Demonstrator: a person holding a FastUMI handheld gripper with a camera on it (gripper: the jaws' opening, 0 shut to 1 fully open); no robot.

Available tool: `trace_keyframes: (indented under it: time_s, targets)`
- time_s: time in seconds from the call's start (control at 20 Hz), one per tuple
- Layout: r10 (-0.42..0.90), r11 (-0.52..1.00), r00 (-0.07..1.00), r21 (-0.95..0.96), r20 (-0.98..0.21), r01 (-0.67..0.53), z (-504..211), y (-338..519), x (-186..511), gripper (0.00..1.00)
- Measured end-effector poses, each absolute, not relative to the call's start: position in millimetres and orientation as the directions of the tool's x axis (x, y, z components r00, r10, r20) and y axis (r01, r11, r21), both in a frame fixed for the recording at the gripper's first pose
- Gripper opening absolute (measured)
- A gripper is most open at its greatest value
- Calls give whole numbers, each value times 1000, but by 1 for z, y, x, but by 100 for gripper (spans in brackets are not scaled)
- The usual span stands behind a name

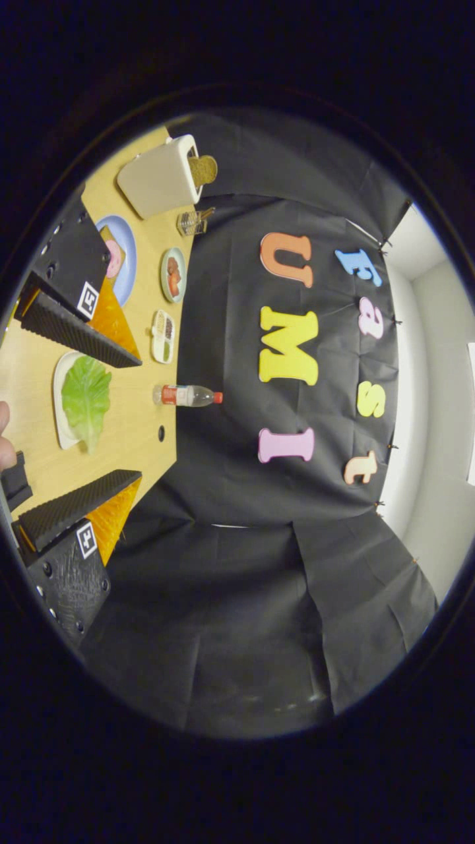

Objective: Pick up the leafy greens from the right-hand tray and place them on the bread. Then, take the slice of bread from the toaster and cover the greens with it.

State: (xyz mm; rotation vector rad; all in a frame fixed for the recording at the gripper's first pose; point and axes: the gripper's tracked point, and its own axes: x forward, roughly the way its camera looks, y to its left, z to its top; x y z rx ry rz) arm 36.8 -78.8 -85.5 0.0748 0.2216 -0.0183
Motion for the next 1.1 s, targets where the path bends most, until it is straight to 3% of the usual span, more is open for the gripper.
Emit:
trace_keyframes:
  time_s: [0.4, 0.75, 1.1]
  targets:
    - [107, 946, 863, 318, -494, 65, -171, -99, 81, 96]
    - [173, 824, 799, 529, -575, 202, -216, -97, 119, 96]
    - [203, 734, 774, 617, -600, 285, -239, -89, 140, 93]
